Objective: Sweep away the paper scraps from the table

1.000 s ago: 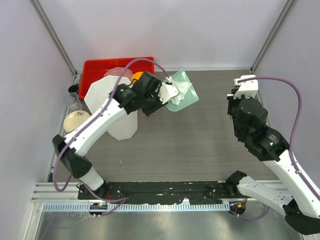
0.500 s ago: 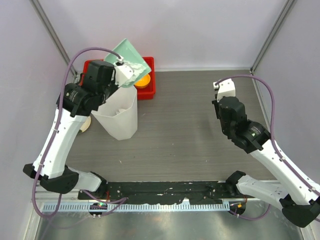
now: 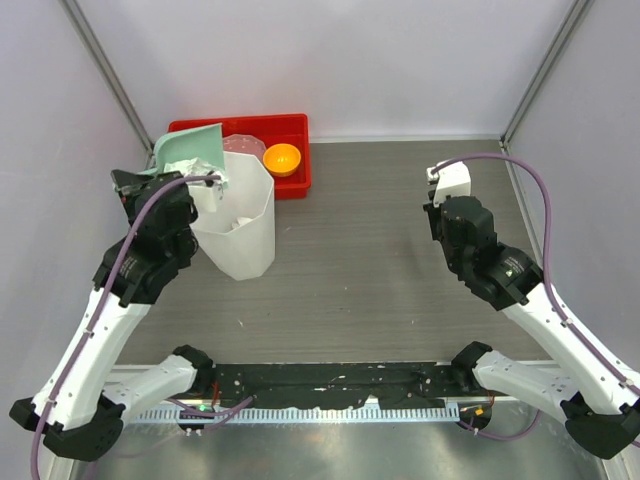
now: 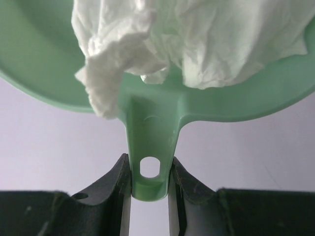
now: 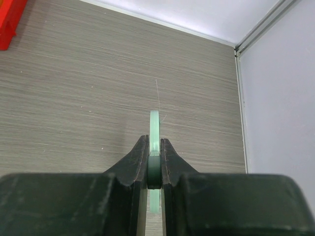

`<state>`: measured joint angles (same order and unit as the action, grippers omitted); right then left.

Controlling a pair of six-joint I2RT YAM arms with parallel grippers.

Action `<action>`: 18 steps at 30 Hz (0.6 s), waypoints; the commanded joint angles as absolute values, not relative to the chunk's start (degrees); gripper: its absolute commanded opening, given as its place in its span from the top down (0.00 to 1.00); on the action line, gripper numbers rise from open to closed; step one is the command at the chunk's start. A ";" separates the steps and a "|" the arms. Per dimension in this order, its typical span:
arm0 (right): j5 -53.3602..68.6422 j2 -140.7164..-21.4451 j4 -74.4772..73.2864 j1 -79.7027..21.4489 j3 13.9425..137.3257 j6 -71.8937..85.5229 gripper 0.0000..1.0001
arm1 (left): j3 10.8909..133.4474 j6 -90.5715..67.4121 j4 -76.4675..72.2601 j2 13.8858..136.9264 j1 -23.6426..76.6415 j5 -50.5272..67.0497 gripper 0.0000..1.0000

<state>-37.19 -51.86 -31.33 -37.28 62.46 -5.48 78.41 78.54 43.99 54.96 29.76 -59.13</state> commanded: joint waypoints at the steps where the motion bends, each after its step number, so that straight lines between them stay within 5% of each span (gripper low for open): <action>1: -36.12 -50.89 -28.39 -37.27 62.84 -5.19 0.99 | 73.76 113.59 22.53 52.56 29.53 -62.93 1.00; 8: -35.68 -49.66 -28.39 -37.27 61.53 -5.27 0.99 | 65.05 131.11 16.08 47.29 29.53 -61.79 1.00; 18: -35.51 -48.78 -28.21 -37.18 61.17 -6.07 0.99 | 64.69 134.47 14.59 46.41 29.53 -62.84 1.00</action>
<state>-35.42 -49.82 -31.29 -37.28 60.84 -5.69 63.31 99.68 13.61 46.98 29.71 -60.93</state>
